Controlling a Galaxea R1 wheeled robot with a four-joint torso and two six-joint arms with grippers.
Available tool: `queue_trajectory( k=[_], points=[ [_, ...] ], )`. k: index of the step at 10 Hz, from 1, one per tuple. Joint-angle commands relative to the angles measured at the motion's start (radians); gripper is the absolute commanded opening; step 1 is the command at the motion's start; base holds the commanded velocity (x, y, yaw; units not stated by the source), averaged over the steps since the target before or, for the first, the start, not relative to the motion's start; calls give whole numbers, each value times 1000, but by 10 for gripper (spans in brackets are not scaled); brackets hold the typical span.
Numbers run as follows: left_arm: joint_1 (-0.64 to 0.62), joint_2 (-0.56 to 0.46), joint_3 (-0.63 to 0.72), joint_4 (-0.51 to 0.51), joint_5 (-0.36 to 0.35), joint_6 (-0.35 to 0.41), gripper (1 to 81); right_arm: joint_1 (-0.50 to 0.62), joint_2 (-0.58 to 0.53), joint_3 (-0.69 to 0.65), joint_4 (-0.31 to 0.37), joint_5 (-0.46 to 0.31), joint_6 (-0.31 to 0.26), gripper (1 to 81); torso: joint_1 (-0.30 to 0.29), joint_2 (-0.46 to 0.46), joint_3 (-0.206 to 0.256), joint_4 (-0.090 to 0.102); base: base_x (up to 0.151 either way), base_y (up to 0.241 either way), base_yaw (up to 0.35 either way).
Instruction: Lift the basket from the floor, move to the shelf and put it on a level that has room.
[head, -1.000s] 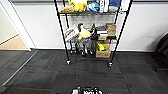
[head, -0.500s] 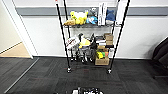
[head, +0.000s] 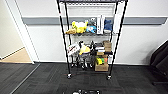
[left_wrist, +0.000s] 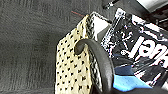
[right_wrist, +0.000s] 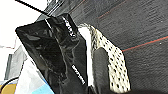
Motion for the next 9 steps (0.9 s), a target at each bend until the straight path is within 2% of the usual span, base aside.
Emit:
queue_trajectory(
  k=[1, 5, 6, 7, 9],
  points=[
    [-130, -95, 103, -27, 37, 3, 10, 78, -130, 122, 16, 53, 4, 10, -64, 99, 0, 0, 0, 0, 0],
    [-132, -184, 281, -32, -4, 3, 10, 60, -236, 281, 13, 110, 2, 10, -143, 222, 11, 0, 0, 0, 0],
    [-132, -184, 296, -32, -7, 3, 10, 62, -246, 298, 11, 112, 1, 10, -163, 253, 83, 0, 0, 0, 0],
    [-133, -181, 301, -32, -7, 2, 10, 65, -255, 316, 11, 112, 1, 10, -179, 280, 110, 0, 0, 0, 0],
    [-135, -179, 304, -33, -7, 2, 10, 68, -264, 333, 11, 112, 1, 10, -213, 332, 133, 0, 0, 0, 0]
  ],
)
